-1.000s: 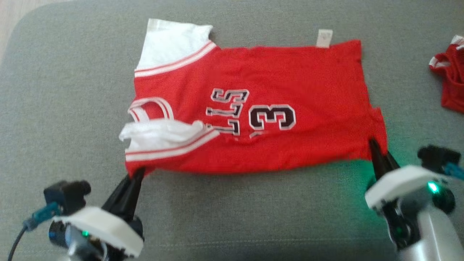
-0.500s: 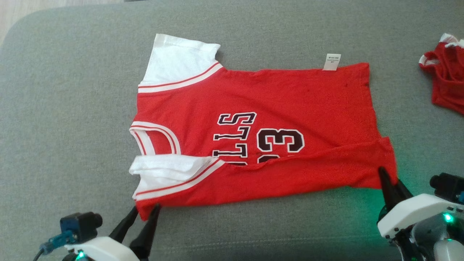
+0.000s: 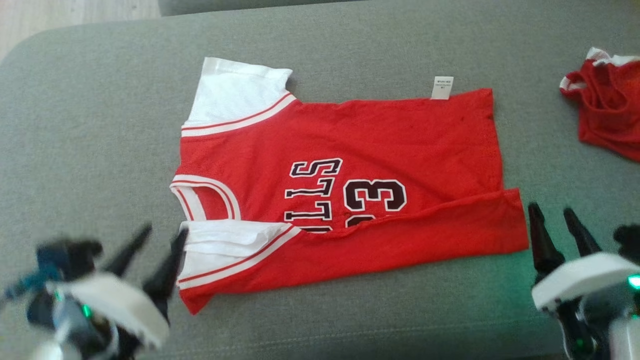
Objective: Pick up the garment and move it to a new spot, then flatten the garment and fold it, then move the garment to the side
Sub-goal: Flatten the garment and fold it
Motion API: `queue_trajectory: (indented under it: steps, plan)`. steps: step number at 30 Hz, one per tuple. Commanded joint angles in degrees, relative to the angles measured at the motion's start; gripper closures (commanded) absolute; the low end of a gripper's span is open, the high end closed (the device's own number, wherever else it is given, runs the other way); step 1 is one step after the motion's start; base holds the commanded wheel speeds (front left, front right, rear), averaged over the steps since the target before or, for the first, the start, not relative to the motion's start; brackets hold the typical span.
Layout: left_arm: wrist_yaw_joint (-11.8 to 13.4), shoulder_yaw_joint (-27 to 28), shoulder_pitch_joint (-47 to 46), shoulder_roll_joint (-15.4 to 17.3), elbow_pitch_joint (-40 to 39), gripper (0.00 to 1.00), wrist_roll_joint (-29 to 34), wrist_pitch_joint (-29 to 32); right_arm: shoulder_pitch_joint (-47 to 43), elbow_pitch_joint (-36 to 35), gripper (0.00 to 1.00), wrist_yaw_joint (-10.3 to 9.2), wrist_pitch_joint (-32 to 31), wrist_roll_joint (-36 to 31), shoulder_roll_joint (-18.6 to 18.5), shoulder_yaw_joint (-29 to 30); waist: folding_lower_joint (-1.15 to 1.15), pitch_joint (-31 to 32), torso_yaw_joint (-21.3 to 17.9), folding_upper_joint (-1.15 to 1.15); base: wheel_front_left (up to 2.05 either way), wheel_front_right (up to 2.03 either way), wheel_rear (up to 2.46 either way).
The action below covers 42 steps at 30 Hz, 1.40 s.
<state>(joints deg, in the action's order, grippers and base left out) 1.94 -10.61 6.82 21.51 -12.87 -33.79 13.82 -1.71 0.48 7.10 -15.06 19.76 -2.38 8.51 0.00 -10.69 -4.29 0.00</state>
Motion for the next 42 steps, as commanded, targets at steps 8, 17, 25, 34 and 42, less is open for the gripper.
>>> queue_trajectory:
  steps: [8, 17, 25, 34, 42]
  plan:
    - [-2.04, 3.68, -24.14, 5.08, 2.52, 0.0, -0.16, 6.39, 10.72, -3.43, 0.0, 0.39, 0.91, -0.9, -0.5, -7.96, 0.0, -5.16, -1.69, 0.0, 0.0, 0.0, 0.0]
    - [-7.44, -1.56, -45.44, 8.42, 18.08, 0.0, -1.02, 16.13, 21.93, -0.67, 0.0, 0.39, 3.08, 0.03, -0.5, -15.94, 0.0, -12.25, -3.96, 0.0, 0.0, 0.0, 0.0]
    - [-8.79, -5.0, -56.18, 10.72, 27.71, 0.0, -0.21, 19.76, 27.5, 1.28, 0.0, 0.39, 5.66, 0.87, -0.5, -20.13, 0.0, -17.7, -6.73, 0.0, 0.0, 0.0, 0.0]
    - [-8.77, -4.77, -60.71, 11.89, 34.21, 0.0, 0.78, 18.52, 29.64, 1.69, 0.0, 0.39, 7.46, 1.1, -0.5, -22.05, 0.0, -20.49, -8.82, 0.0, 0.0, 0.0, 0.0]
    - [-7.68, -4.8, -63.42, 13.32, 38.26, 0.0, 2.51, 17.57, 30.99, 1.03, 0.0, 0.39, 8.4, 1.38, -0.5, -23.5, 0.0, -22.18, -10.89, 0.0, 0.0, 0.0, 0.0]
